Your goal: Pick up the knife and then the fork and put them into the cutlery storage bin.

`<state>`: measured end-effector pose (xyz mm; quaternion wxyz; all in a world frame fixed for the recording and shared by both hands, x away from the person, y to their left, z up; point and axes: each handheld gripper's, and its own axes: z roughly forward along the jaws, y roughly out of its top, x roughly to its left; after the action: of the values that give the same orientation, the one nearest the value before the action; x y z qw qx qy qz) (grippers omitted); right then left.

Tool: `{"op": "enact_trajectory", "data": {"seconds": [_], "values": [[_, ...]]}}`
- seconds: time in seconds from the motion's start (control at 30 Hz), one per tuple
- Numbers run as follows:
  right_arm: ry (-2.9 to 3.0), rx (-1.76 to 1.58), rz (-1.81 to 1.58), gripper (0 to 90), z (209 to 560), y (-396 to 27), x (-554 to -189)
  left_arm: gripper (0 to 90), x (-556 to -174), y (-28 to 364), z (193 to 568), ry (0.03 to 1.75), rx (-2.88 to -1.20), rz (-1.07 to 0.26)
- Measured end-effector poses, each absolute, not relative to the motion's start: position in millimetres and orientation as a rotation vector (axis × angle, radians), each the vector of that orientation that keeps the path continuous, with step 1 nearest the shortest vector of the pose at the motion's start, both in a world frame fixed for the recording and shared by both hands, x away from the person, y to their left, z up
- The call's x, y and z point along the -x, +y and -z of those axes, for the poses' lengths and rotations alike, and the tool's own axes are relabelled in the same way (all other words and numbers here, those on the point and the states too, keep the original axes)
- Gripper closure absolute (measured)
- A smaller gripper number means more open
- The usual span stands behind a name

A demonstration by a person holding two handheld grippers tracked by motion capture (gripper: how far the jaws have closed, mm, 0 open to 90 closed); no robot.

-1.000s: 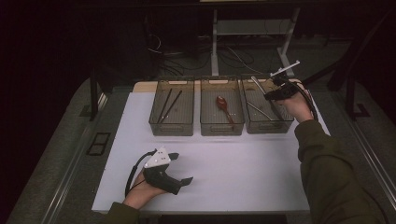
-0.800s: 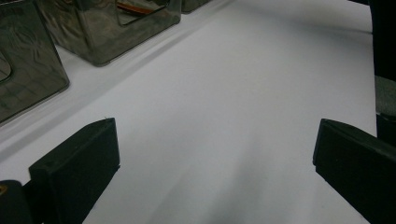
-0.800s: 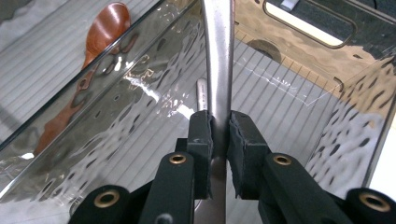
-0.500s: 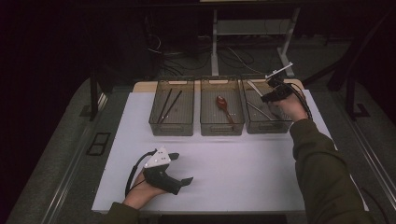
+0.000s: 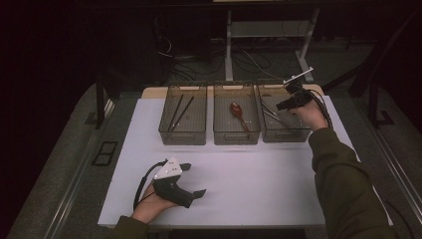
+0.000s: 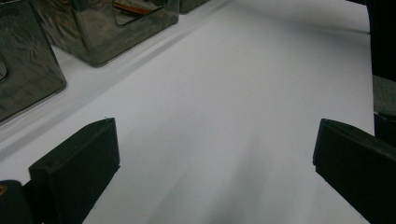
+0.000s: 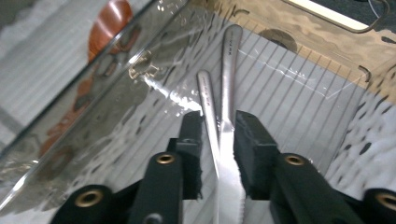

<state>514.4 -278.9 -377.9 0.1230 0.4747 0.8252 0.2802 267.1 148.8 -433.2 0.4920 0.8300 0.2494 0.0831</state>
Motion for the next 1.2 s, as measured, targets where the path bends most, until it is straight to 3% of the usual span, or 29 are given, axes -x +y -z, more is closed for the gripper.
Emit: {"op": "enact_trajectory", "data": {"seconds": [0.13, 0.47, 1.2], "values": [[2.367, -1.386, -0.894, 57.1, 373.5, -282.4, -510.6, 0.0, -267.4, 149.1, 433.4, 0.606, -2.017, -0.204], [2.257, -1.358, -1.062, 42.1, 363.8, -296.3, -494.0, 0.0, -267.8, 149.0, 433.6, 0.606, -2.018, -0.205], [2.191, -1.258, -1.182, 30.6, 367.3, -303.2, -455.7, 0.0, -272.4, 154.0, 431.6, 0.607, -2.012, -0.206]]}}
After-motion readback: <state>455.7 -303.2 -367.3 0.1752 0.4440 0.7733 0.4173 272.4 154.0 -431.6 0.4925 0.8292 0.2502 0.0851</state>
